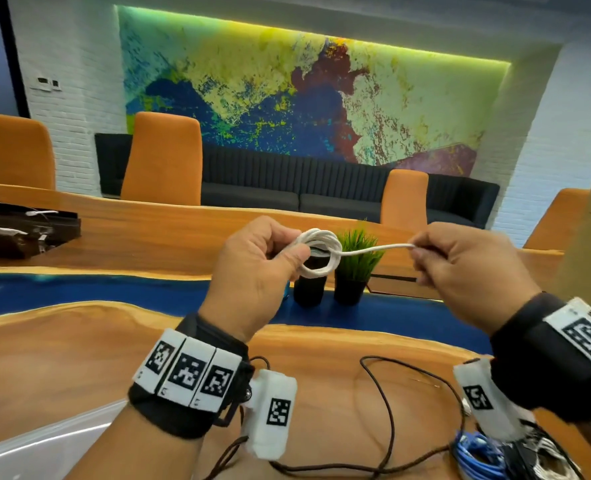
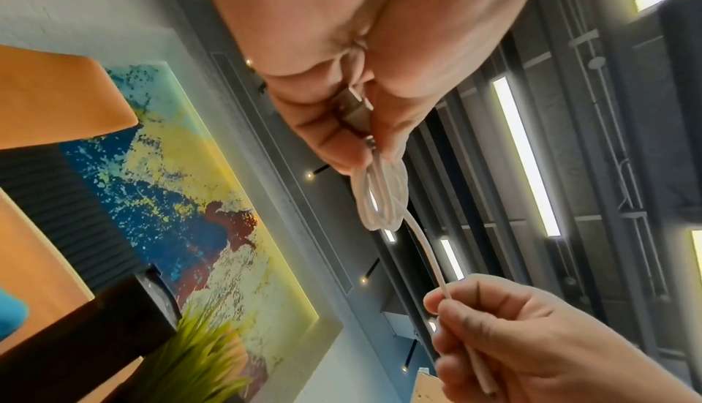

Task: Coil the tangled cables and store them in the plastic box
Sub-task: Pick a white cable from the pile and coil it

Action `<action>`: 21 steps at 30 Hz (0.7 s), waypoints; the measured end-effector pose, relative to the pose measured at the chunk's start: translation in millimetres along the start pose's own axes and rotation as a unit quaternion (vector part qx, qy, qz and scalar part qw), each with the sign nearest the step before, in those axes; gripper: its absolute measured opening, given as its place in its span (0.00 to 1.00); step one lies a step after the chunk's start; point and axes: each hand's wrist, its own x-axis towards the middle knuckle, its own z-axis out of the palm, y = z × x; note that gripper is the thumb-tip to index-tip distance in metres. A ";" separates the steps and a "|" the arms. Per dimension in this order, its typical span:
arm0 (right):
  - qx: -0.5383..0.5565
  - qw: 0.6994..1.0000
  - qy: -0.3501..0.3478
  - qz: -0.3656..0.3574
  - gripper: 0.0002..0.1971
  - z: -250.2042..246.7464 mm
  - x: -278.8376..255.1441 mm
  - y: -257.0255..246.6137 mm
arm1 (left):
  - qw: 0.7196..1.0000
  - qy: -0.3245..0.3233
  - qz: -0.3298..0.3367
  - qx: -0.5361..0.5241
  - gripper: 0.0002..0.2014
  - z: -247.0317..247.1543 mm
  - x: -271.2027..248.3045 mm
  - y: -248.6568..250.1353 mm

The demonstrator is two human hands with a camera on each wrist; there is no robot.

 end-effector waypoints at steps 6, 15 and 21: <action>-0.126 0.991 -0.034 -0.034 0.06 26.4 -5.5 1.7 | 0.952 -0.020 -0.174 -0.250 0.03 4.9 -3.5 9.3; 0.497 0.833 -0.078 0.231 0.04 53.1 -7.9 -28.4 | 0.925 -0.076 -0.186 -0.323 0.02 14.4 -7.8 13.6; 0.681 0.656 -0.150 0.287 0.07 53.0 -13.3 -34.0 | 0.929 -0.069 -0.149 -0.332 0.06 11.0 -7.4 14.2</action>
